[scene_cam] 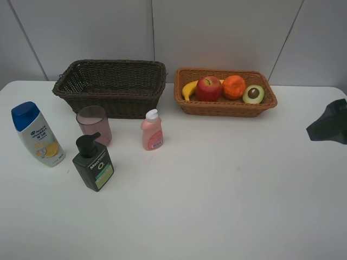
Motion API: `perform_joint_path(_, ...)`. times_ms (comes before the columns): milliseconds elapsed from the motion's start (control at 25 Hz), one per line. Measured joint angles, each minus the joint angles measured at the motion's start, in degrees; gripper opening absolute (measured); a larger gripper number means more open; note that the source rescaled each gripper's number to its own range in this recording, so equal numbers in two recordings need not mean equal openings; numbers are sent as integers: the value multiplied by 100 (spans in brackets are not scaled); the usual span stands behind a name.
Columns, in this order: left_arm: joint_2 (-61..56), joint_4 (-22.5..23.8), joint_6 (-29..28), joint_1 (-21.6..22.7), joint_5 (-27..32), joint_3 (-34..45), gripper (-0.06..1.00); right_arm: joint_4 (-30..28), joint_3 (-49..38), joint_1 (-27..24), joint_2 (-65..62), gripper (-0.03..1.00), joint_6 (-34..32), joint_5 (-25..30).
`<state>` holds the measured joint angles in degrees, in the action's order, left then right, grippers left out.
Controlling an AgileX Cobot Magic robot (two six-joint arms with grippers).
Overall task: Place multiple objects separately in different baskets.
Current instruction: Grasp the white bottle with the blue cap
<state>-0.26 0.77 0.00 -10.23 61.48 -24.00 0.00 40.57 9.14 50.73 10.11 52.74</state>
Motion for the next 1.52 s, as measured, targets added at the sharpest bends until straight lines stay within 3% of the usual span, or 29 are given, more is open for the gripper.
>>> perform_joint_path(280, 0, 0, 0, 0, 0, 0, 100, 79, -829, 0, -1443, 100, -70, 288)
perform_joint_path(600, 0, 0, 0, 0, 0, 0, 100, 85, -947, 0, -2582, 100, -610, 816)
perform_joint_path(1280, 0, 0, 0, 0, 0, 0, 100, -81, -1075, -5, -4477, 100, -1097, 723)
perform_joint_path(1520, 0, 0, 0, 0, 0, 0, 100, -115, -1075, -341, -5040, 100, -1119, 705)
